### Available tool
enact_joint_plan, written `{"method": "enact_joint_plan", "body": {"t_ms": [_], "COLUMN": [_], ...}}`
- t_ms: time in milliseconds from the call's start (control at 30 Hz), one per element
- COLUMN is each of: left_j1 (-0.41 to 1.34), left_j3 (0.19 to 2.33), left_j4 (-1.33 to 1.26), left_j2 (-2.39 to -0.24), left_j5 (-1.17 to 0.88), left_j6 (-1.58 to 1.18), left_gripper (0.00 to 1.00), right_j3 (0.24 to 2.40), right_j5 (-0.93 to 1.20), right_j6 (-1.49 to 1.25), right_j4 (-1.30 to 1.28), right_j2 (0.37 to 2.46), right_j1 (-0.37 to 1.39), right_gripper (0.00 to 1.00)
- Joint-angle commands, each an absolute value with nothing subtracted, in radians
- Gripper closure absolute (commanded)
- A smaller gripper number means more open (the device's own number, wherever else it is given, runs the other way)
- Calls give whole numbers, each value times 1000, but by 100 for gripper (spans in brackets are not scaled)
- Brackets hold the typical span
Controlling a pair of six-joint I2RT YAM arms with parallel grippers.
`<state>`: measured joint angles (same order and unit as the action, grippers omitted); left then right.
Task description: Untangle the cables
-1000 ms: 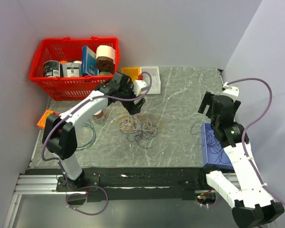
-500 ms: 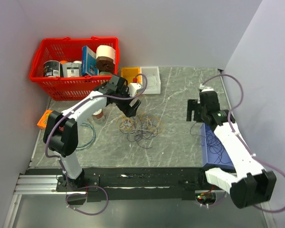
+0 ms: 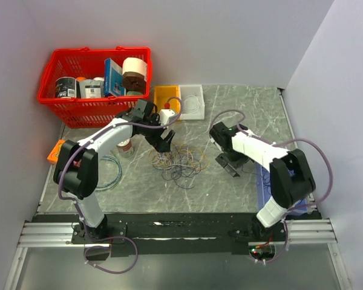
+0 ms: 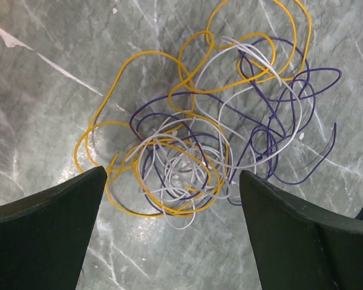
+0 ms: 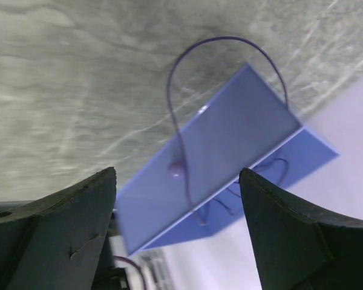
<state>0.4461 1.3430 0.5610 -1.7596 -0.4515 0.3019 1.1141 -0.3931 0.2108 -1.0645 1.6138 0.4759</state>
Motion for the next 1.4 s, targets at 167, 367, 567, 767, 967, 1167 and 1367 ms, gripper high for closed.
{"method": "enact_joint_plan", "body": {"t_ms": [167,367,567,767,967,1167,1367], "left_j1": [374,353,351,344,341,339,339], "left_j3": [1359,1384,1391,1388,1391,1361,1335], "left_j4": [543,549,557,555,552,517,492], "left_j2": [-1710,-1710,-1704,-1697,-1695,-1674,-1646], "left_j5": [-568,-584,-586,-581,-592,-598,-601], "left_j6": [307,305,313,319,318,311,304], "left_gripper": [1,1,1,1,1,1,1], "right_j3": [1101,1072,1101,1080,1132,1111,1048], "right_j5": [-517,-509,-552,-537,-543,-552,-447], "right_j6": [290,316,299,299,253,160,97], "right_j4": [-1062,-1026,-1043,-1037,-1042,-1049,-1040], "right_j2": [1770,1810,1850,1787,1648,1401,1168], "right_j1": [505,505,503,503,491,382,148], "right_gripper": [19,28,70,81,100,100,100]}}
